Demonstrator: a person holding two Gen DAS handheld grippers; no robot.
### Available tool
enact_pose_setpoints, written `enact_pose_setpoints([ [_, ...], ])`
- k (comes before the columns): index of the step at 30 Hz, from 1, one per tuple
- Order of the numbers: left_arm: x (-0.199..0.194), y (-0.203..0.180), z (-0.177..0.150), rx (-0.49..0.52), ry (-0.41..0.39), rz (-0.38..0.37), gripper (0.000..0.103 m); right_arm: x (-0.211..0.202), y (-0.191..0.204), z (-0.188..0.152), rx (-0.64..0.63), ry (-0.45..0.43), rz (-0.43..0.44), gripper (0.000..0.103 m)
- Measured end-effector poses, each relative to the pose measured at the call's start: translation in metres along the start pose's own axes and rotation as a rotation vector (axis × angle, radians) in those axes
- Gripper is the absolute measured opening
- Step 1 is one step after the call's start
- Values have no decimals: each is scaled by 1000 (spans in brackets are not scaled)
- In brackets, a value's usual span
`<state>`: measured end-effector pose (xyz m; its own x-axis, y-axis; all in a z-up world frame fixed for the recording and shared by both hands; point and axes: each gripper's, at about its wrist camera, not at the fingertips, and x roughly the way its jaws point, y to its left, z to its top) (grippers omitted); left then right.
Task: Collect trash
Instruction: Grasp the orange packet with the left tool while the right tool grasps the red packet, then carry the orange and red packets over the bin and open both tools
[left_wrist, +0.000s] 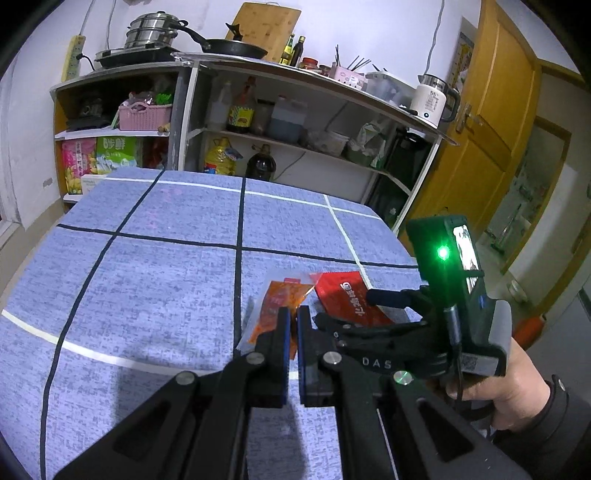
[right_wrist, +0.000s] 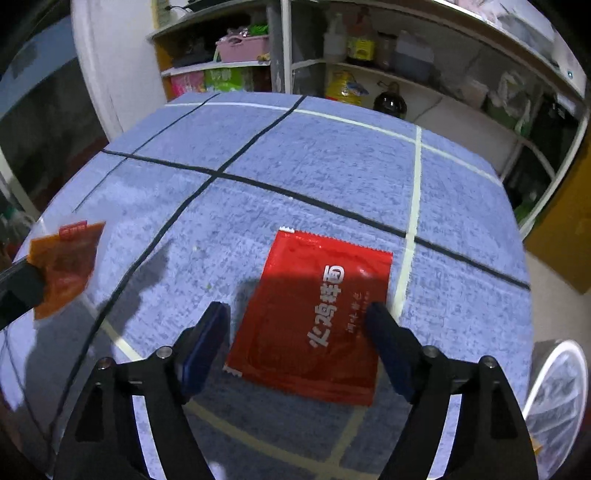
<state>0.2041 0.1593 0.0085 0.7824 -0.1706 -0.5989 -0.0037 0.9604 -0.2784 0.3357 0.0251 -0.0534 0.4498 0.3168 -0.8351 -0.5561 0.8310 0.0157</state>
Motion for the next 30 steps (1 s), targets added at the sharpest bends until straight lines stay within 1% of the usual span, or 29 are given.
enact_pose_setpoints([
  [2,0,0,0,-2,0,2,3,0,-2,0,8,1,-10,73],
  [4,-1,1,-1,-5,1,3,3,-2,-7,0,29,-3,-30,53],
  [5,0,1,-1,-6,3,3,3,-3,-10,0,38,-3,-38,48],
  [6,0,1,-1,-5,4,2,3,-4,-14,0,49,-1,-44,32],
  [7,1,1,-1,-3,5,2,3,-5,-17,1,53,0,-50,27],
  [9,1,0,-1,1,6,0,3,-6,-21,1,57,3,-30,23],
  [11,2,-2,-1,3,8,-2,3,-8,-23,1,68,-2,-16,16],
  [12,2,-3,-1,3,8,-4,3,-10,-24,1,83,-10,-5,11],
  [13,3,-4,0,4,7,-7,3,-11,-26,2,91,-16,1,8],
  [17,5,-8,1,11,5,-25,3,-21,-33,-5,118,-35,29,8],
  [22,14,-20,0,17,24,-54,3,-40,-44,-21,138,-62,62,8],
  [26,22,-42,-1,47,41,-90,3,-62,-61,-39,160,-93,79,8],
  [30,32,-72,-3,89,61,-127,3,-86,-82,-59,188,-123,68,8],
])
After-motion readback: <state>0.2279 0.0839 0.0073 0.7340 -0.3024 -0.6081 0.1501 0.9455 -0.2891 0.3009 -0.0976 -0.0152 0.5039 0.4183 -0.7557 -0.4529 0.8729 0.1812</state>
